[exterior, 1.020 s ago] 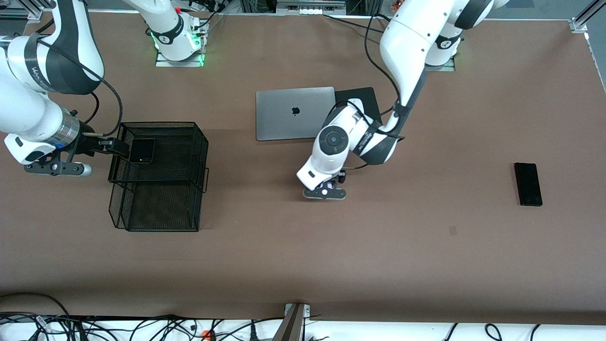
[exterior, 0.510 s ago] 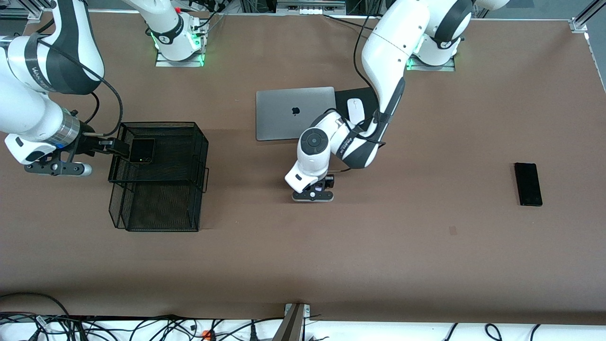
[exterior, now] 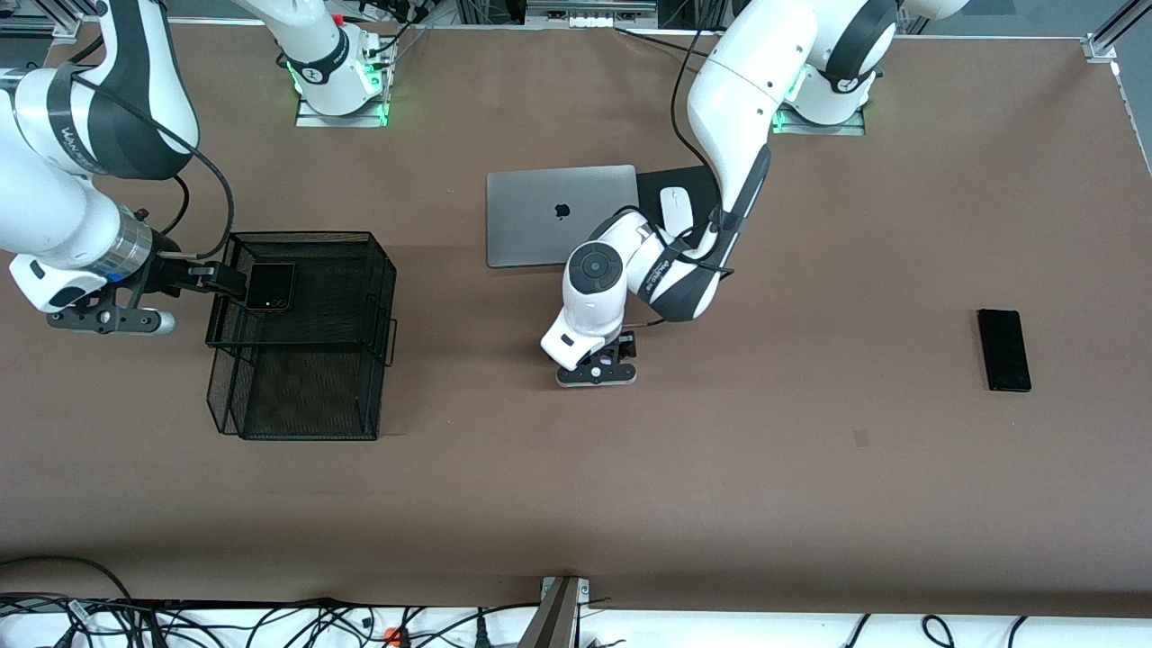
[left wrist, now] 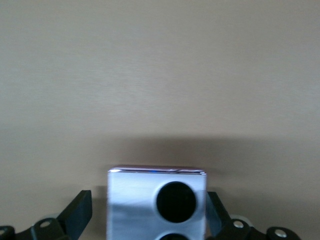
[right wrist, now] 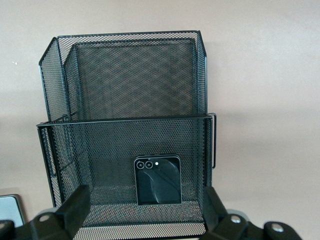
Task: Place phones with both arms
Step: 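Set the white flip phone down beside the laptop with the left gripper, then grasp the white phone and the tall black slab phone with both grippers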
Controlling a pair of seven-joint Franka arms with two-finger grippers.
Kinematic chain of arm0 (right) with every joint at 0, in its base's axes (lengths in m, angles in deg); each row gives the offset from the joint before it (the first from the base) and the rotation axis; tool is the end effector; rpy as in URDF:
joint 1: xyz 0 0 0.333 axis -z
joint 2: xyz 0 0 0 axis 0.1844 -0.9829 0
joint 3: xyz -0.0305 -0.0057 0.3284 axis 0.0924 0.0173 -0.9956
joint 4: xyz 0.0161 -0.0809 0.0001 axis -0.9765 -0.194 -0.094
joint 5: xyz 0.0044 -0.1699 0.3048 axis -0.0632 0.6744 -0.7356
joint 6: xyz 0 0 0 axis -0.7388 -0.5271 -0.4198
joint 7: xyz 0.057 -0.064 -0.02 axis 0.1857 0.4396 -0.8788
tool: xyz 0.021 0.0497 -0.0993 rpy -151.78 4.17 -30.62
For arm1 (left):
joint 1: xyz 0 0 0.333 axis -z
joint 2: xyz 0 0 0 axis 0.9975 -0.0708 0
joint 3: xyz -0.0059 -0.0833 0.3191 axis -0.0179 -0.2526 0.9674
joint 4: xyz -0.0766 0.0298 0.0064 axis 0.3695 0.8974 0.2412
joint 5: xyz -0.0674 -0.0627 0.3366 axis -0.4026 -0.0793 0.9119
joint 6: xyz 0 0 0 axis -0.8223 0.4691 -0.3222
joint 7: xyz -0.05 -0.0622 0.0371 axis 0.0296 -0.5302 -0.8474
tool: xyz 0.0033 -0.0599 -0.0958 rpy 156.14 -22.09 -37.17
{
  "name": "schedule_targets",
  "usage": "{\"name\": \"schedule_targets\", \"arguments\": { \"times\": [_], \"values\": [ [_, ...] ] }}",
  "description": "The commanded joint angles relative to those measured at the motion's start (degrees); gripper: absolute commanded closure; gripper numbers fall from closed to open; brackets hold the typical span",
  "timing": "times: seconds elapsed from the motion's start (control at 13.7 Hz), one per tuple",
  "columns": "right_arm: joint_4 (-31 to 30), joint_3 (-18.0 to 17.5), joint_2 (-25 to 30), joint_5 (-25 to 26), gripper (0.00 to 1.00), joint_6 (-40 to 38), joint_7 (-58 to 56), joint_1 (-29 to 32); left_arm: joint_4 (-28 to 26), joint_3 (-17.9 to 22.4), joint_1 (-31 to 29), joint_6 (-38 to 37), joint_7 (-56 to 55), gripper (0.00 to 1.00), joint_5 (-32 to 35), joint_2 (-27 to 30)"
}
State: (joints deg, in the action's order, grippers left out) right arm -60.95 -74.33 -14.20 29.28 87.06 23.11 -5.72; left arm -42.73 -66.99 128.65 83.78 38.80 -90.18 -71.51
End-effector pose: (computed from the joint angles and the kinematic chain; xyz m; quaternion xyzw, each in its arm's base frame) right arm 0.5565 0.0214 0.4790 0.9993 -0.0215 -0.0294 0.0127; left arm 0.5728 -0.4681 0.2136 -0.9987 -0.0433 -0.0259 0.0050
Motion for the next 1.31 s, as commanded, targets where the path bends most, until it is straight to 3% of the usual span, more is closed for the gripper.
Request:
{"name": "schedule_targets", "arguments": {
  "times": [0.0, 0.15, 0.36, 0.51, 0.66, 0.8, 1.02, 1.24],
  "values": [
    [1.3, 0.4, -0.2, -1.0, 0.00, -1.2, -0.6, -0.5, 0.1, 1.2, -1.2, -8.4, 3.8, 0.00, 1.0, 4.6],
    [3.7, 0.1, -0.9, -1.1, 0.01, -2.6, -0.1, -1.4, -1.6, 1.1, -3.9, -13.7, 9.8, 0.00, 1.1, 8.0],
    [13.0, 0.0, -5.5, -3.2, 0.01, -7.5, 5.6, -5.7, -3.3, 1.3, -8.2, -23.5, 19.2, 0.00, 1.6, 10.9],
    [17.5, 0.0, -8.9, -5.3, 0.01, -8.0, 9.9, -10.1, -7.0, 2.2, -9.5, -25.4, 22.5, 0.00, 7.7, 13.4],
    [21.2, 0.0, -13.3, -6.1, 0.01, -7.2, 18.4, -16.1, -13.2, 2.2, -11.8, -25.4, 28.3, 0.00, 12.1, 17.2],
    [29.1, 0.0, -20.9, -6.0, 0.01, -7.1, 26.4, -21.3, -19.3, 2.2, -16.6, -24.7, 38.0, 0.00, 16.0, 21.8],
    [39.2, 0.0, -31.4, -6.2, 0.01, -3.2, 33.4, -25.4, -25.9, 2.2, -24.4, -20.2, 48.8, 0.00, 19.2, 27.2],
    [40.4, -1.8, -37.7, -6.2, 0.01, 6.9, 37.0, -28.4, -34.2, 2.1, -31.0, -12.2, 53.8, 0.00, 19.3, 32.8]
  ]
}}
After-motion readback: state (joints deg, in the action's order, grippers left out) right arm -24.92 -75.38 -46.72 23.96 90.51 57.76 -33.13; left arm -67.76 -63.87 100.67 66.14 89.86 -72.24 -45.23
